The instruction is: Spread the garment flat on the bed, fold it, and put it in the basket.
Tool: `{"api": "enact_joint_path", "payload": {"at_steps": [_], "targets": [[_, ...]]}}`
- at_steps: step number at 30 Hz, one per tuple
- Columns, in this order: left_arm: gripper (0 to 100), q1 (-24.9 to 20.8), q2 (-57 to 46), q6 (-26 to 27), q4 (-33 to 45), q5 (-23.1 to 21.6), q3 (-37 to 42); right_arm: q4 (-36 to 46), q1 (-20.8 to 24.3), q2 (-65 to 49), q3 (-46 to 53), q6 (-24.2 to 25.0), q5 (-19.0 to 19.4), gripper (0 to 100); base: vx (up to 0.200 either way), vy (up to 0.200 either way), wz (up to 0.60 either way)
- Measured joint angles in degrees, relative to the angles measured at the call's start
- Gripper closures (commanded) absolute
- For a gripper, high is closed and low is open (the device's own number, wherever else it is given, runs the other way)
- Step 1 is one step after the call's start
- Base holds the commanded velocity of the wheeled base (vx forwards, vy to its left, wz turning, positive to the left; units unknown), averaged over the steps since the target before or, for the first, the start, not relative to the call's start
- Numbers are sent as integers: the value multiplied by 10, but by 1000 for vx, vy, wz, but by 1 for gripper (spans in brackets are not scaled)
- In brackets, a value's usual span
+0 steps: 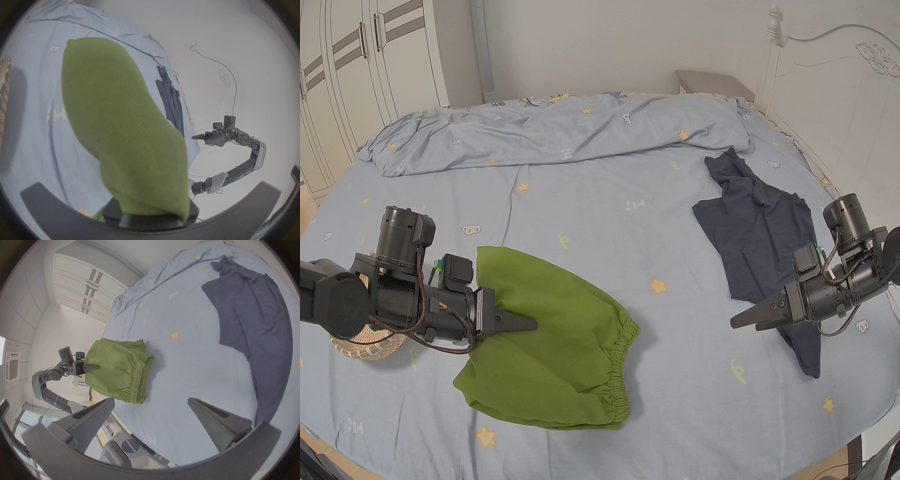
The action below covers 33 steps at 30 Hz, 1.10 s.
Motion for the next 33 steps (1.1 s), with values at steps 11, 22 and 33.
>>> {"api": "enact_joint_path", "payload": {"at_steps": [11, 22, 33], "targets": [[100, -28, -4, 1, 7, 0, 5, 0, -1, -12, 1, 0, 0, 0, 0, 200, 0], [100, -55, -4, 2, 14, 1, 9, 0, 0, -13, 1, 0, 0, 0, 0, 200, 0], [100, -62, -27, 38, 14, 3, 21, 2, 2, -12, 2, 0, 0, 0, 0, 36, 0]]}}
